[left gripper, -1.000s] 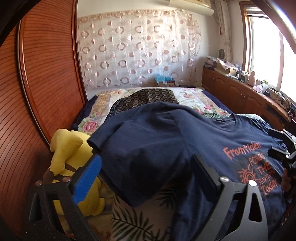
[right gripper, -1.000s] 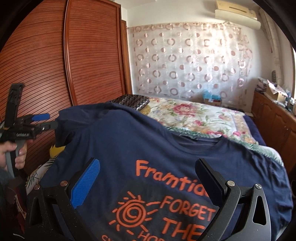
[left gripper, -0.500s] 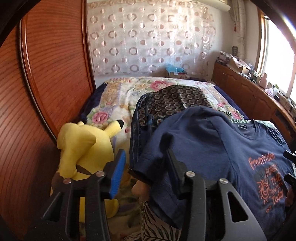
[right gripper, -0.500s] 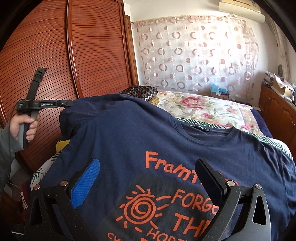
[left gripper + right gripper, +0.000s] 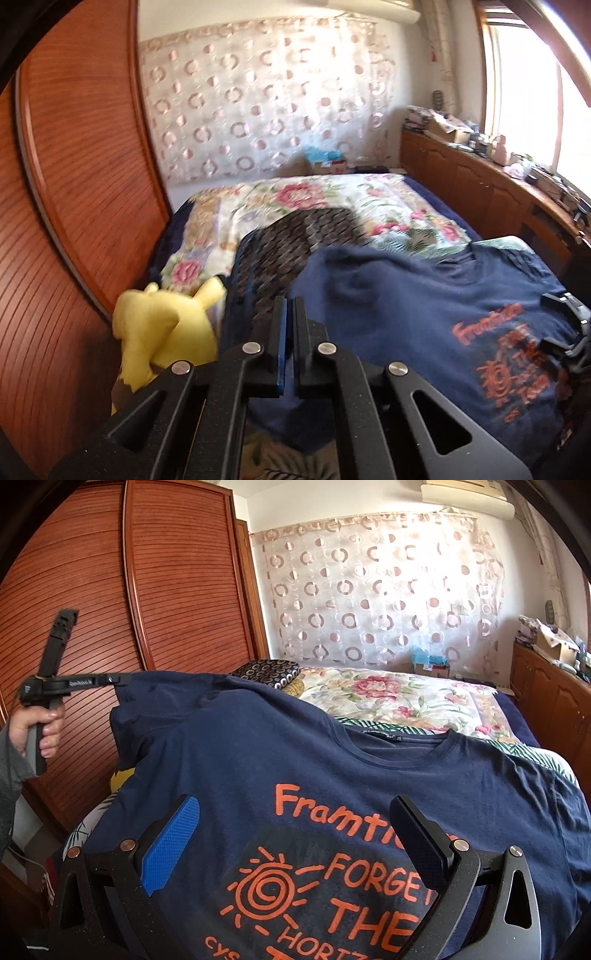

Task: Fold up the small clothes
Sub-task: 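Fold the grasped side over toward the shirt's center, open left tool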

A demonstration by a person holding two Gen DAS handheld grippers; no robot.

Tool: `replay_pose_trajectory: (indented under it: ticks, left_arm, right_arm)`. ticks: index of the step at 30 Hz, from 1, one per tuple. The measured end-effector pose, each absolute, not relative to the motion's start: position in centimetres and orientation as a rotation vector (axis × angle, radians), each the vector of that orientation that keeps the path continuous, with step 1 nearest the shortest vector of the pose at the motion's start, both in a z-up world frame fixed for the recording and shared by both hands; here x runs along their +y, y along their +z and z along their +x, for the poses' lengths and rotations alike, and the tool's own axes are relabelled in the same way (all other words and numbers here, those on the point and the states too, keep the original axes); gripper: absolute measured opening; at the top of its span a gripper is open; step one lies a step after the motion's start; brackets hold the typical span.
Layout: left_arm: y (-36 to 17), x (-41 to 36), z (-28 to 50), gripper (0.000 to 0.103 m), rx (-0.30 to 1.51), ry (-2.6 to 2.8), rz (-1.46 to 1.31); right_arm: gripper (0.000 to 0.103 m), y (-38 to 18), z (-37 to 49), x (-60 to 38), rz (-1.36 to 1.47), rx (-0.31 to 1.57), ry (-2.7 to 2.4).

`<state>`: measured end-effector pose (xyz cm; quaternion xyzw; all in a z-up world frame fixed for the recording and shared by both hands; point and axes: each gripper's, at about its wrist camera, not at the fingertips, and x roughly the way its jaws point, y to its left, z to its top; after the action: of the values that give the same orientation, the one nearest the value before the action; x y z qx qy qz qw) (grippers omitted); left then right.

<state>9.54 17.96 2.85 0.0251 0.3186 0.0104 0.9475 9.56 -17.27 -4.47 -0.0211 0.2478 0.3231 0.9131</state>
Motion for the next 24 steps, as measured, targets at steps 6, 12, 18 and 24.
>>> replay_pose_trajectory:
  ticks: [6, 12, 18, 24]
  left_arm:
    - [5.5, 12.7, 12.2, 0.003, 0.644, -0.106, 0.06]
    - [5.6, 7.4, 16.0, 0.003, 0.684, -0.182, 0.08]
    - [5.4, 4.2, 17.9, 0.003, 0.716, -0.223, 0.088]
    - [5.6, 4.1, 17.2, 0.03, 0.714, -0.243, 0.095]
  right_arm:
    - [0.103, -4.5, 9.4, -17.7, -0.029, 0.509, 0.646]
    - [0.103, -4.5, 8.9, -17.8, -0.018, 0.501, 0.611]
    - [0.103, -5.2, 8.5, -18.0, 0.007, 0.522, 0.583]
    - [0.103, -5.0, 8.2, -17.6, 0.02, 0.537, 0.572]
